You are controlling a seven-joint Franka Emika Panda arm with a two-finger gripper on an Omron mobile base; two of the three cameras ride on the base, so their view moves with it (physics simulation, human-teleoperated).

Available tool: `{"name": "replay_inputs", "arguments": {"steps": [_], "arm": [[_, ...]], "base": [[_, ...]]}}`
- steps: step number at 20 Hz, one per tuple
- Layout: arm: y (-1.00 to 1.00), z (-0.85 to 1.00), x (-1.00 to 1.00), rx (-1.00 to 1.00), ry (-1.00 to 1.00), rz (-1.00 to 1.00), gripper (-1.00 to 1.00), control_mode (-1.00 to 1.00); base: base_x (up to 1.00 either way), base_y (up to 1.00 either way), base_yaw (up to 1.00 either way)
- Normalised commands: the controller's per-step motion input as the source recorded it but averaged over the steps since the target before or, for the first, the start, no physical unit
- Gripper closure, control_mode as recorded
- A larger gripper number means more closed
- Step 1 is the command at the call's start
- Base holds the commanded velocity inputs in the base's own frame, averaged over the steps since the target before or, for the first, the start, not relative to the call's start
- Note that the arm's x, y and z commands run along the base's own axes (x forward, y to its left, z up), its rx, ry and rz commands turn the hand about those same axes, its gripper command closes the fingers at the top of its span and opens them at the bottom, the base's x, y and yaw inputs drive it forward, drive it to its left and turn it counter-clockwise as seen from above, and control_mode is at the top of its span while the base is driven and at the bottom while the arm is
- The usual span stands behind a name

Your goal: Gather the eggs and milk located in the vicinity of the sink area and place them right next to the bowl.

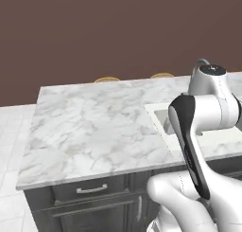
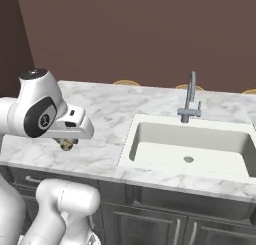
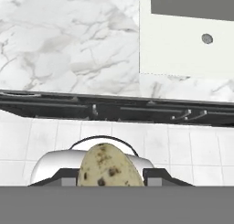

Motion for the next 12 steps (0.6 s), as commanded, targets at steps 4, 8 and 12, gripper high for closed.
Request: {"name": "replay_inputs", "arguments": {"steps": [4,8,12], "arm": [[0.0,0.0,0.0,0.0,0.0,0.0,1.0,1.0],[0.0,0.0,0.0,0.0,0.0,0.0,1.0,1.0],[0.0,0.0,0.0,0.0,0.0,0.0,1.0,1.0]], "base": [[0.0,-1.0,0.04],[0.0,-1.0,0.02],[-0.06,-1.0,0.01]]}}
